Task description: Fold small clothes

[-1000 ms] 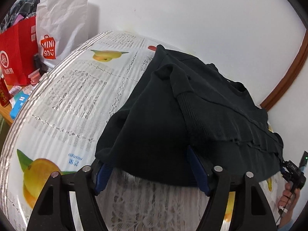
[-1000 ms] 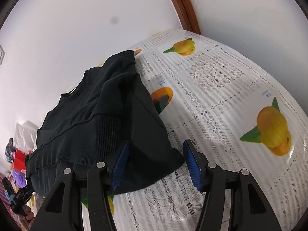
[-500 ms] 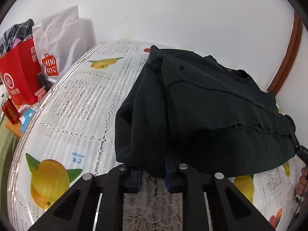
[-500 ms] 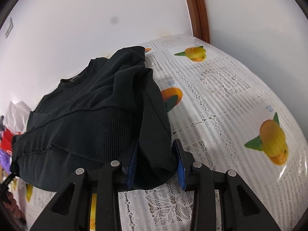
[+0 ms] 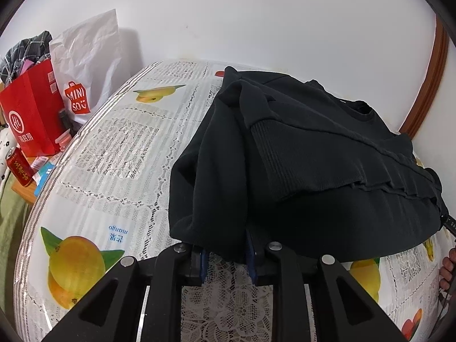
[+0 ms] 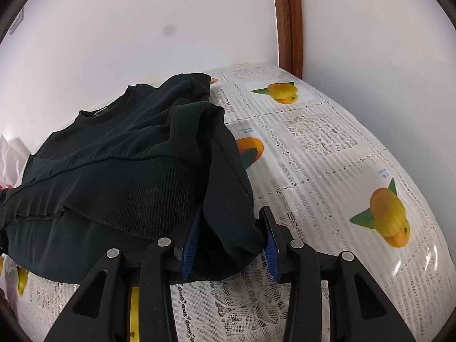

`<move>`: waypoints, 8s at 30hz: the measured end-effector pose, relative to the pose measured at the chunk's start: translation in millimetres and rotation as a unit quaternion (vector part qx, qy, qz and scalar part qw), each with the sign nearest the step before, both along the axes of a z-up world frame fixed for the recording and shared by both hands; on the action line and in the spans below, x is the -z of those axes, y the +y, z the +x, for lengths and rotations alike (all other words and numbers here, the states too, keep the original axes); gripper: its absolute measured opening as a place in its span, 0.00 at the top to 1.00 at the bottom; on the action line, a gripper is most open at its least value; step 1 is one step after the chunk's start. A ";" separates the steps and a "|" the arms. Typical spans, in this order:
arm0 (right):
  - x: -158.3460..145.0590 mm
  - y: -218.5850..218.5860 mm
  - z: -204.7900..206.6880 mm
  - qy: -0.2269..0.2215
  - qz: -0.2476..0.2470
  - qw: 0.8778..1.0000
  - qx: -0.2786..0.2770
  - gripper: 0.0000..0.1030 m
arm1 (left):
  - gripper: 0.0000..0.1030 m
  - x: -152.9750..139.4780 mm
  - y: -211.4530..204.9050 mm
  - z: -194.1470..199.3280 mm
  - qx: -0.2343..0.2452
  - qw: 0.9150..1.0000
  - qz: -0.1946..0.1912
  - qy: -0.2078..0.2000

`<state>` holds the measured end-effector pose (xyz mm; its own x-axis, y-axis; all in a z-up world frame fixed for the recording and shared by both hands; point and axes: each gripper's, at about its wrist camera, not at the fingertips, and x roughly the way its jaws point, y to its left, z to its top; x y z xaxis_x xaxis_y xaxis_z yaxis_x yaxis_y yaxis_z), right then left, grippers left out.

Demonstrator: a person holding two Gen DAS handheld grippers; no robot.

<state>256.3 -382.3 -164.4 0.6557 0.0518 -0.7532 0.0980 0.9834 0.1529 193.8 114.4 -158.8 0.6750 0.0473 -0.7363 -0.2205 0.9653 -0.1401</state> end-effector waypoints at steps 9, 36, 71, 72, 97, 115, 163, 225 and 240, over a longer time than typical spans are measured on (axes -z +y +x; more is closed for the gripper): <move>-1.9 4.8 -0.9 0.001 -0.019 1.000 0.005 0.61 | 0.78 0.4 1.7 0.0 0.000 1.000 -0.007 -0.001; -7.0 8.6 -5.6 -0.012 -0.025 1.000 -0.002 0.73 | 0.81 0.6 3.2 -0.8 0.004 1.000 -0.013 -0.004; -40.8 -26.2 -153.4 -0.026 -0.093 0.994 -0.043 0.71 | 0.83 -25.1 -32.3 -145.5 0.078 0.997 0.007 0.021; -48.4 -25.9 -157.8 -0.038 -0.102 0.993 -0.042 0.69 | 0.82 -29.7 -31.3 -150.0 0.079 0.997 0.008 0.009; -25.2 72.7 -127.3 0.029 -0.017 0.986 -0.161 0.80 | 0.73 -21.9 -90.7 -97.1 0.176 0.982 -0.054 0.034; -39.4 93.2 -78.6 0.044 -0.019 0.987 -0.152 0.77 | 0.73 -41.8 -91.5 -52.9 0.171 0.984 -0.041 0.037; -24.5 37.6 68.0 0.020 -0.068 0.990 -0.122 0.67 | 0.84 -20.1 -28.8 71.7 0.146 0.987 0.003 0.069; 0.0 -66.2 61.8 0.063 -0.058 0.995 -0.057 0.91 | 0.91 -8.3 -58.9 39.2 0.103 0.994 0.002 0.038; -48.5 10.0 16.2 0.007 -0.092 0.995 -0.024 0.59 | 0.72 -14.1 -15.1 -6.1 0.063 0.997 0.002 0.043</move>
